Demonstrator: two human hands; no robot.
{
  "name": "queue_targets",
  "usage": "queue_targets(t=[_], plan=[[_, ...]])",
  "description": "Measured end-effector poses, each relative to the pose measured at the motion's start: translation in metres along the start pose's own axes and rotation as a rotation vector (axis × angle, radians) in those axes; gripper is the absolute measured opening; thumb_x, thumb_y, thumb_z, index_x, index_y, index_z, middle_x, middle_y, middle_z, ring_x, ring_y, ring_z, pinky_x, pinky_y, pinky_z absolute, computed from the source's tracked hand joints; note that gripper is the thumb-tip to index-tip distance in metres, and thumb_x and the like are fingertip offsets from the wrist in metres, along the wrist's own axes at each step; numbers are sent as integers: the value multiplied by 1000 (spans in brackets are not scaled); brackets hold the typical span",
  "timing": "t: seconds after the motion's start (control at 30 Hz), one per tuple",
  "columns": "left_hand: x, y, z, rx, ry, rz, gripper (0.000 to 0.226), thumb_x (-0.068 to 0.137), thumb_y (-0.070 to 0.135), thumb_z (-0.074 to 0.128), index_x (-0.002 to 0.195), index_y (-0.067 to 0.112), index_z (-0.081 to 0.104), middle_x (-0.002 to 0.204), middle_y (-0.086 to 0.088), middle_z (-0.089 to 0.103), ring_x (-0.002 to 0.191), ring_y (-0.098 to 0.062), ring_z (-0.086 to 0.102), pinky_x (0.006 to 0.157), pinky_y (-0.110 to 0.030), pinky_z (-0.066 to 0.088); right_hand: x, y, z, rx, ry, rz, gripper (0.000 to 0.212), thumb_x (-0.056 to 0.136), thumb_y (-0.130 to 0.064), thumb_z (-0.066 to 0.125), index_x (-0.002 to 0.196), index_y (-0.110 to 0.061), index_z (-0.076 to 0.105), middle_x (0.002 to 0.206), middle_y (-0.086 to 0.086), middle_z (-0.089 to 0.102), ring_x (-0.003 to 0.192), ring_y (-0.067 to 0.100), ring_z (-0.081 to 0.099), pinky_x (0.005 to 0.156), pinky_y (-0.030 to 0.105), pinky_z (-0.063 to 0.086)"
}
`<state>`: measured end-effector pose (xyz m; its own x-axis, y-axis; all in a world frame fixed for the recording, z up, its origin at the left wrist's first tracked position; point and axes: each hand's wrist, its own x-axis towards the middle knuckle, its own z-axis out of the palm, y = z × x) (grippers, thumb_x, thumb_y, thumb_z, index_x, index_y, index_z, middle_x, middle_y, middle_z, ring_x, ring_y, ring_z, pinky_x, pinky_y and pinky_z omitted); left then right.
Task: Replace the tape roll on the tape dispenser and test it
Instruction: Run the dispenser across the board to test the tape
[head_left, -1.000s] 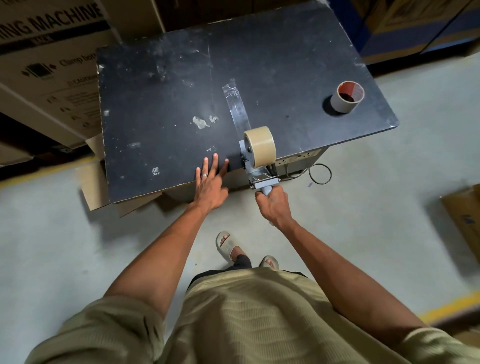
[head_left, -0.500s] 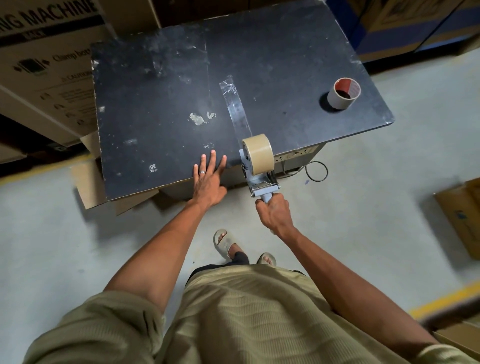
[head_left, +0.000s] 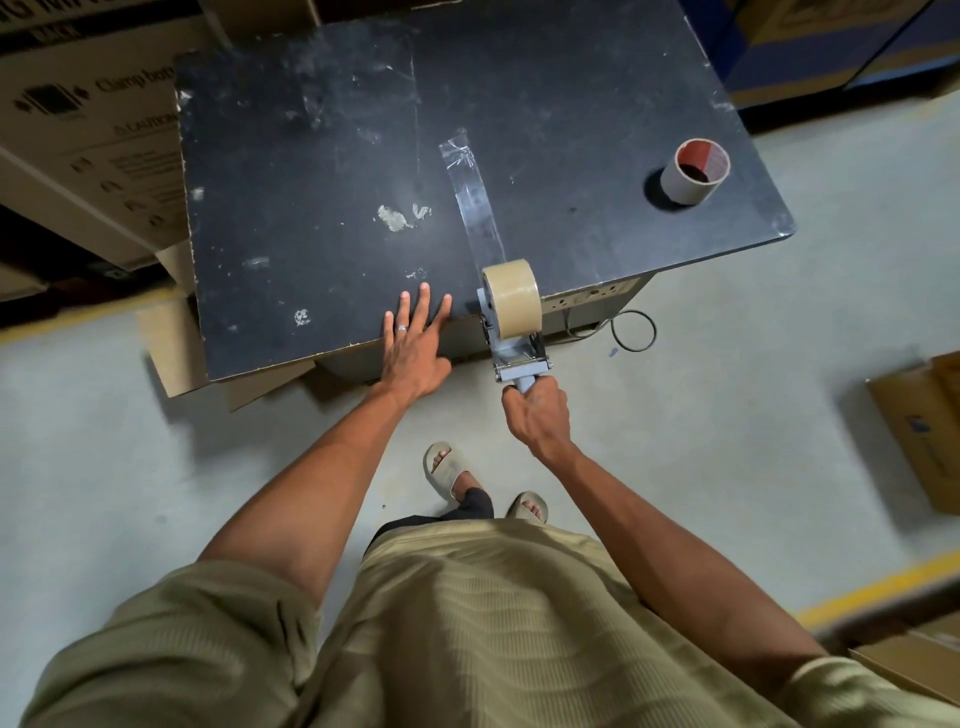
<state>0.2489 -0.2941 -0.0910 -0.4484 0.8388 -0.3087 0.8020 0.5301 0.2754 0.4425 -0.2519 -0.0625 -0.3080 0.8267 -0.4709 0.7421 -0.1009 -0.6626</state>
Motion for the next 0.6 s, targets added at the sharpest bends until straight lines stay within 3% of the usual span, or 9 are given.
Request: queue_targets(t=[0.13,0.3,0.43,0.6], plan=[[2,1,-3,-1,-23,-8,99,84,13,60,161,32,1,169,-2,-16,155,-31,-16,125,-50,-5,-1,3,5,-32,6,26,20,91,-24,57,86,-5,55,86,17,65,77,36,62,63,35,42],[2,-1,-4,-15,-40,-12,96,87,14,59,161,32,0,168,-1,-18,154,-30,-17,124,-49,-7,-6,6,-8,-27,-8,-3,22,90,-21,59,76,-5,58,70,10,62,58,22,54,50,28,39],[3,-1,-5,-39,-52,-9,92,90,18,59,161,33,1,168,-1,-18,155,-29,-17,125,-49,-6,-19,24,-17,23,-22,21,25,85,-29,58,70,-9,63,65,13,69,57,29,69,50,40,61],[3,0,-4,-39,-47,-12,92,91,20,59,161,32,2,168,-1,-17,155,-29,-16,125,-49,-6,-31,39,-34,76,10,61,20,84,-21,68,72,-6,66,65,16,71,55,28,73,46,40,61]])
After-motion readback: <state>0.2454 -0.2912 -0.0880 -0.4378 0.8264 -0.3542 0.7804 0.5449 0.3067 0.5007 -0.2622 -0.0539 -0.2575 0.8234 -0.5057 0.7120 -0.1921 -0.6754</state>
